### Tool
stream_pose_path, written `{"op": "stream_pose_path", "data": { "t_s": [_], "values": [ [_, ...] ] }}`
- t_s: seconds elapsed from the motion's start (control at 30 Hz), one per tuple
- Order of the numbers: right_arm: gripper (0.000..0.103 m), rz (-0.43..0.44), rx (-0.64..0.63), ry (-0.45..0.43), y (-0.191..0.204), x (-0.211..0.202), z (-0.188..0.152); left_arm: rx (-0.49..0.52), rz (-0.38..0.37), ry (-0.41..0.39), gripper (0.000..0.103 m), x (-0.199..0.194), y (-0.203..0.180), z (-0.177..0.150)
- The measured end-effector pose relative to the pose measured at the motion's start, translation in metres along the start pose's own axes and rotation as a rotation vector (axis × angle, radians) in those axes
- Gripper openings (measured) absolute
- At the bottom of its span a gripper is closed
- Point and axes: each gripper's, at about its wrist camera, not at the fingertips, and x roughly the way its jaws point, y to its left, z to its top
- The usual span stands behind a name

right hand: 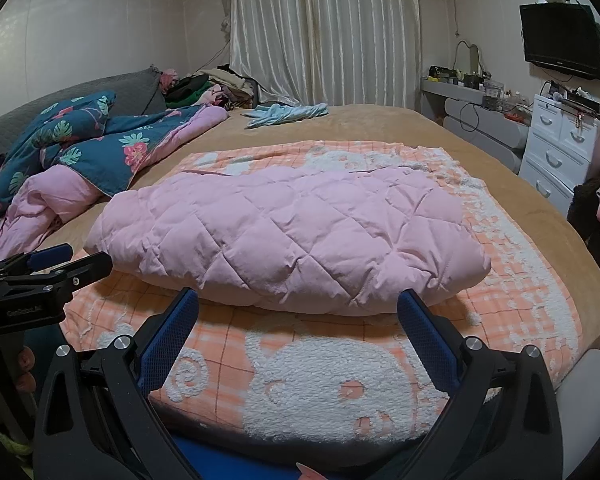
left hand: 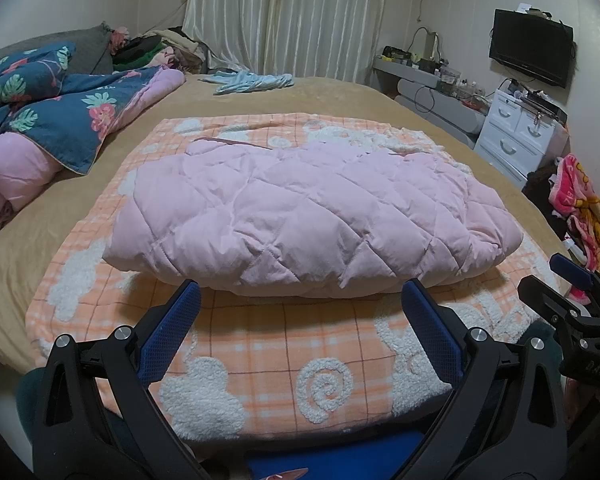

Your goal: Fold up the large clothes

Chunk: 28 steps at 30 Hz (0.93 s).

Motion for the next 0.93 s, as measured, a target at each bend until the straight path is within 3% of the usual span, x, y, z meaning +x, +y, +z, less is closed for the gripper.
{"op": "stream_pose_path", "data": {
  "t_s": [0.37,0.6,0.77,0.87,0.93],
  "values": [
    [0.099,-0.033,0.013,0.002,-0.004,-0.002,0.001,-0.006,0.017,0.027,0.094,0.003,0.002,0.0],
    [0.099,-0.157,0.105,-0.002,-0.046,-0.007,-0.002,-0.047,0.074,0.045,0.094,0.011,0.021,0.001],
    [0.099,-0.384,0.256,-0.038,-0.141,-0.017,-0.013,-0.162,0.176,0.042,0.094,0.025,0.082,0.017],
    [0.099,-0.629,0.435,-0.017,-0.245,-0.025,-0.042,-0.238,0.306,0.024,0.094,0.036,0.151,0.035],
    [0.099,-0.82,0.532,0.056,-0.324,-0.027,-0.074,-0.282,0.413,0.018,0.094,0.045,0.207,0.047]
  ]
}}
